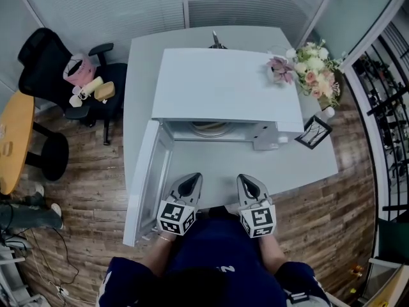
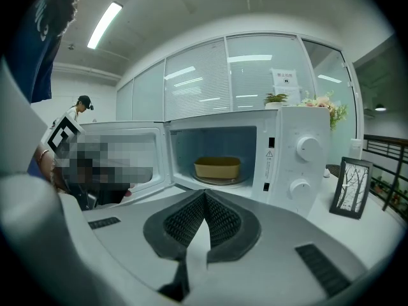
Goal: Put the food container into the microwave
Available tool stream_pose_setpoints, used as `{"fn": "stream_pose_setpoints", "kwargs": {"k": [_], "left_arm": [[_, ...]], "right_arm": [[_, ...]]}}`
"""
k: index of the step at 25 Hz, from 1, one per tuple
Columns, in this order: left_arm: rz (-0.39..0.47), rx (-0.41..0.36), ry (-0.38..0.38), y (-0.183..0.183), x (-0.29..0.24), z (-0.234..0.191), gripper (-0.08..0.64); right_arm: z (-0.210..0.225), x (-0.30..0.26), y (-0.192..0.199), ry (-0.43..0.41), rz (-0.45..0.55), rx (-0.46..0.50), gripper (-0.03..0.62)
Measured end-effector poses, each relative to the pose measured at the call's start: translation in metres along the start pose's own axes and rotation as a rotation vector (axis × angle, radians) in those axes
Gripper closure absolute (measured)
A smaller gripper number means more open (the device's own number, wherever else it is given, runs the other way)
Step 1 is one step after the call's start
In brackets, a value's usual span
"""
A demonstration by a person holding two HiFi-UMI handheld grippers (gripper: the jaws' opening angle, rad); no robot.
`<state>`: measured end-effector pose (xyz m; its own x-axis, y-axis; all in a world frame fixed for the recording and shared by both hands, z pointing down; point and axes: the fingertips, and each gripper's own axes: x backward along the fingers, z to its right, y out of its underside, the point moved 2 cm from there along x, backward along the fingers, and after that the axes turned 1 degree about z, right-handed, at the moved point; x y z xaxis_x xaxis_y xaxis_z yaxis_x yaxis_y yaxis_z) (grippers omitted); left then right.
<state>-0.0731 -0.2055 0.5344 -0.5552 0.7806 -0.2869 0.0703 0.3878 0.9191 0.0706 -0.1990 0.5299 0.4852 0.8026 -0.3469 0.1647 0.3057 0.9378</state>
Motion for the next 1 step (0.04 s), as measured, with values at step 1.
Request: {"fn": "stream_pose_setpoints", "kwargs": {"k": [1], "left_arm": [[-0.002, -0.001, 0.0, 0.0005, -0.0004, -0.0003, 0.558]], "right_arm": [[0.0001, -0.0003, -0.0001, 0.0, 0.002, -0.002, 0.584]]}}
